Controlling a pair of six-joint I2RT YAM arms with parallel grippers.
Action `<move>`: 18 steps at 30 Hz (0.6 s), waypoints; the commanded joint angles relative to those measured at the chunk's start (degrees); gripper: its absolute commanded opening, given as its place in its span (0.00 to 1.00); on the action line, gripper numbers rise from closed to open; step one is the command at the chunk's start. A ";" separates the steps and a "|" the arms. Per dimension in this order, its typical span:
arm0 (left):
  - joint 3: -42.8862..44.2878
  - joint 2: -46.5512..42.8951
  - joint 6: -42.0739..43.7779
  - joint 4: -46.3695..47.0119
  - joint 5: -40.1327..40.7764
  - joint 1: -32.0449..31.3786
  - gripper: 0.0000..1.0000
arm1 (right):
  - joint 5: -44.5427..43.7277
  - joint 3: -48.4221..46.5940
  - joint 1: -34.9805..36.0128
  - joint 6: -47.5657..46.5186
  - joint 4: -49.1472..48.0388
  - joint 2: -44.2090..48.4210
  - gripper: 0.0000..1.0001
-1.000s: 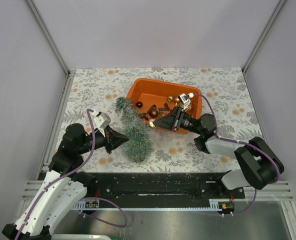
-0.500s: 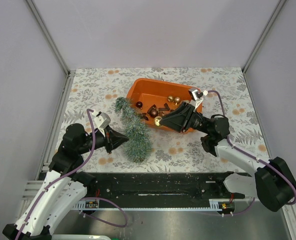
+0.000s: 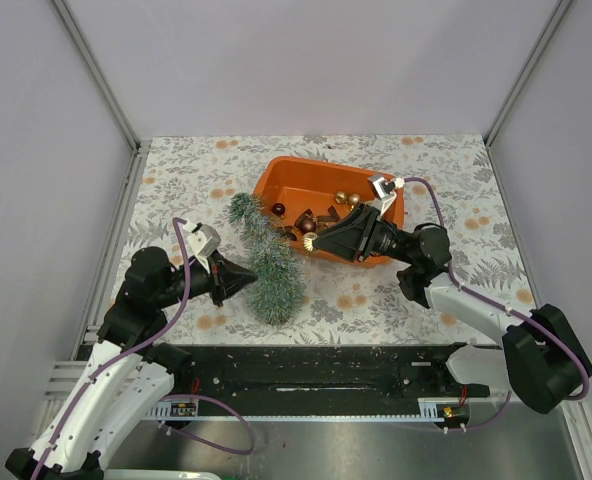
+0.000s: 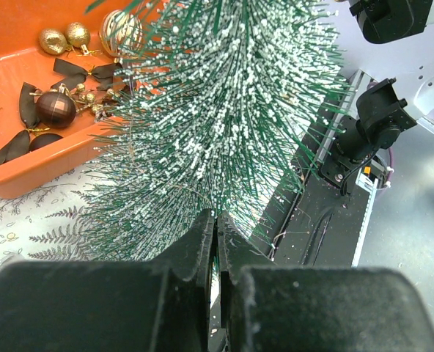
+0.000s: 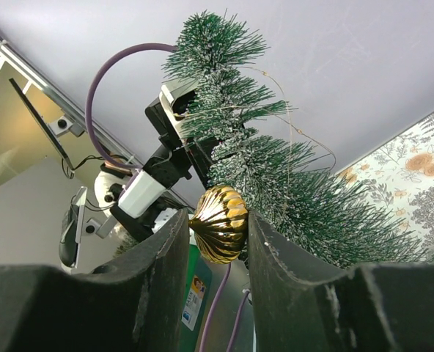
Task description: Decorate the small christmas tree
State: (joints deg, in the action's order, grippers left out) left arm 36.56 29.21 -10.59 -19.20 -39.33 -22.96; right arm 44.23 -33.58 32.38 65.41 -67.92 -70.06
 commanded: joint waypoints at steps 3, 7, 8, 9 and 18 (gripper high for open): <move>0.01 -3.11 -0.57 2.76 -1.45 0.81 0.05 | 0.51 -3.50 0.58 -2.65 0.16 -1.04 0.06; 0.18 -3.11 -0.66 2.59 -1.54 0.90 0.05 | 0.33 -4.30 0.58 -3.27 0.16 -2.18 0.05; 0.18 -3.28 -0.66 2.59 -1.54 0.90 0.05 | 0.25 -4.65 0.49 -3.36 0.24 -2.36 0.05; 0.10 -3.28 -0.75 2.68 -1.54 0.90 0.05 | -0.02 -4.91 0.58 -3.62 0.24 -2.62 0.05; -0.26 -3.55 -0.75 2.42 -1.27 0.90 0.05 | -0.46 -5.09 1.10 -1.60 -1.95 -2.54 0.04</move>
State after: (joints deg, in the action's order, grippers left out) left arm 36.56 29.02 -10.61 -19.22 -39.44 -22.87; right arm 44.16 -36.86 32.53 63.35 -66.70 -73.25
